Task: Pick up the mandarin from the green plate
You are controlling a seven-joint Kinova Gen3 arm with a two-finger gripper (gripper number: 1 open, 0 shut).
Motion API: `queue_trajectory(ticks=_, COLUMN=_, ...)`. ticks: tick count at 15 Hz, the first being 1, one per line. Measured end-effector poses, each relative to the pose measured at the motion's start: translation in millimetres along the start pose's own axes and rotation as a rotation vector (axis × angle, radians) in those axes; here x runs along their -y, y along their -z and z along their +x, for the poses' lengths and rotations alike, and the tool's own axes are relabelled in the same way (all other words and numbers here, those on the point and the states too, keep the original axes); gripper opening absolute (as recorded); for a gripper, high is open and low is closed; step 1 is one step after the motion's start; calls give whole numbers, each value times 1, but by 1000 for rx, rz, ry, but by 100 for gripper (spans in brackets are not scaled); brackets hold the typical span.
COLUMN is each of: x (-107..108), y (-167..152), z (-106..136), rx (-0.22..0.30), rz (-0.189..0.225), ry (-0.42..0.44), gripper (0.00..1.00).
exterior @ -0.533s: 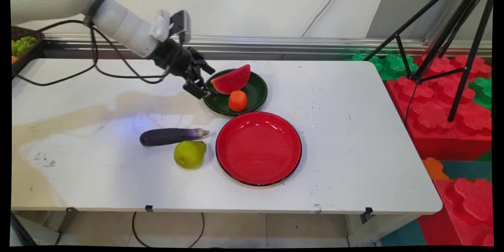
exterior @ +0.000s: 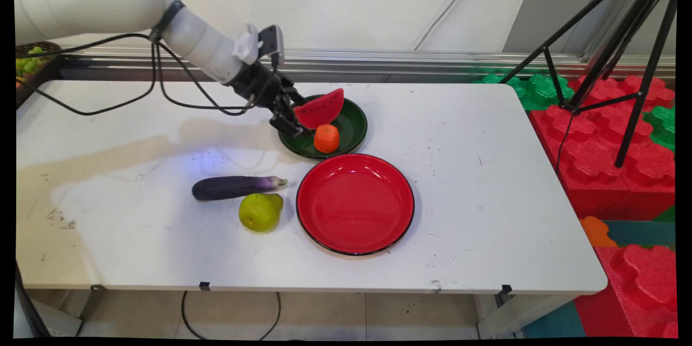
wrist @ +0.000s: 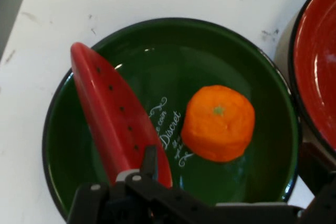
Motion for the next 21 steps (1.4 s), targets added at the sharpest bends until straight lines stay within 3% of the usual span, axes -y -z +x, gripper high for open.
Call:
queue_trajectory(ticks=11, x=9, y=-56, z=4, rx=29, rz=-49, ry=29, gripper=100)
queue_trajectory(ticks=21, x=11, y=-77, z=6, rx=23, rz=-66, ry=43, gripper=100)
